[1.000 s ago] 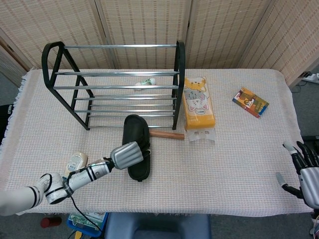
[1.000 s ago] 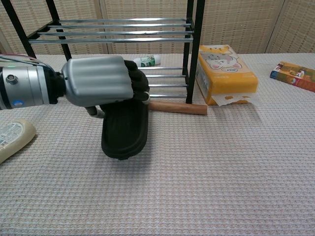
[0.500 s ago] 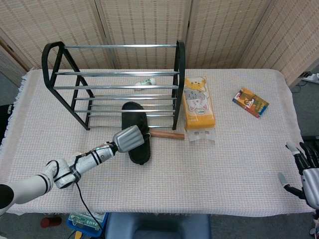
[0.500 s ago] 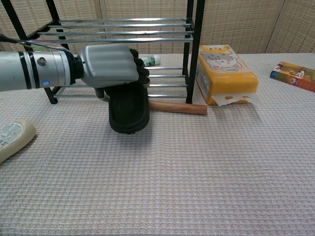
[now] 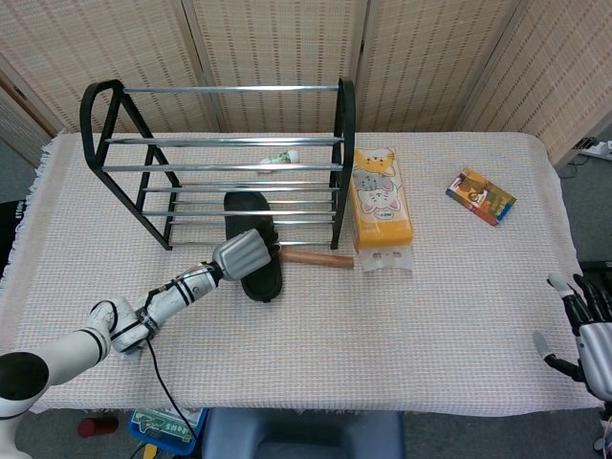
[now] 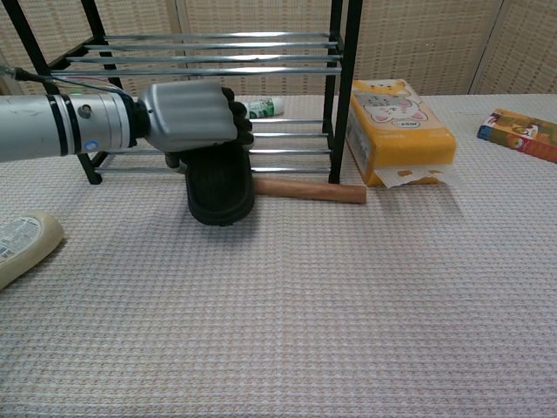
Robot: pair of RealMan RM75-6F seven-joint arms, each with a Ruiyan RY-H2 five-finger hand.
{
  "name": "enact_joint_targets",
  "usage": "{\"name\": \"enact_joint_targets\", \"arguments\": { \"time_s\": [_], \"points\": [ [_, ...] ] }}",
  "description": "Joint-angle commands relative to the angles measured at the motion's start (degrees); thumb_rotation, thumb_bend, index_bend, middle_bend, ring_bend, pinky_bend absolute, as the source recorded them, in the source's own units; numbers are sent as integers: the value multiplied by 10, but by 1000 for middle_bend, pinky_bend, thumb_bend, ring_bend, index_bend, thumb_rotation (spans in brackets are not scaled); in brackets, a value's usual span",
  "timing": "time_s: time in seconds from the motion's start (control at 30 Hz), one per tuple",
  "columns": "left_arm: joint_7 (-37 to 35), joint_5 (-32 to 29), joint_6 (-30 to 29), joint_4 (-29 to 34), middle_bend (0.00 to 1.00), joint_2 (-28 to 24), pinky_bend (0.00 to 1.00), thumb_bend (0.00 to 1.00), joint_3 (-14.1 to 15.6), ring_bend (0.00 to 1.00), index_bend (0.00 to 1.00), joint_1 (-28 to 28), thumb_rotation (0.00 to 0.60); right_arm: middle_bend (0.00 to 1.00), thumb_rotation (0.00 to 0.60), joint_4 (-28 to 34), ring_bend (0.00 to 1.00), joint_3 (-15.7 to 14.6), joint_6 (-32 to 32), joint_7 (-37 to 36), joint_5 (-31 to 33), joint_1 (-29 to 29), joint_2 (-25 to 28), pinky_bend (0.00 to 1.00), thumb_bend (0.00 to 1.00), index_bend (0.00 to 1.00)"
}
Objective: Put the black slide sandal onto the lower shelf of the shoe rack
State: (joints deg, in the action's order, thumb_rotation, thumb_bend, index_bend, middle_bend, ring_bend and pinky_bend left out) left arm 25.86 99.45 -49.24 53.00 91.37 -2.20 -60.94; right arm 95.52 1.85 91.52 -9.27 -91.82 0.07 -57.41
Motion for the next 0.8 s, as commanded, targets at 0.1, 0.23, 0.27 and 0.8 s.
{"name": "enact_joint_targets", "arguments": {
  "time_s": [0.1,0.23,0.27,0.8],
  "points": [
    [-1,-12,7,-12,312,6,319,121,0,216,391,-3,600,150,600,-1,51,1,-3,0,1,1,-1,10,367,0],
    [16,-30,18,-22,266,9,319,121,-6,184,347,-4,600,150,600,-2,51,-1,-3,1,1,0,0,10,367,0],
    [18,-34,21,-23,256,10,318,121,-8,175,333,-4,600,150,600,-2,51,-1,-3,0,1,-1,0,10,367,0],
    [75,-82,5,1,126,7,299,121,-17,89,100,21,600,150,600,-3,51,-3,-7,0,1,-1,-1,10,367,0]
  ]
}}
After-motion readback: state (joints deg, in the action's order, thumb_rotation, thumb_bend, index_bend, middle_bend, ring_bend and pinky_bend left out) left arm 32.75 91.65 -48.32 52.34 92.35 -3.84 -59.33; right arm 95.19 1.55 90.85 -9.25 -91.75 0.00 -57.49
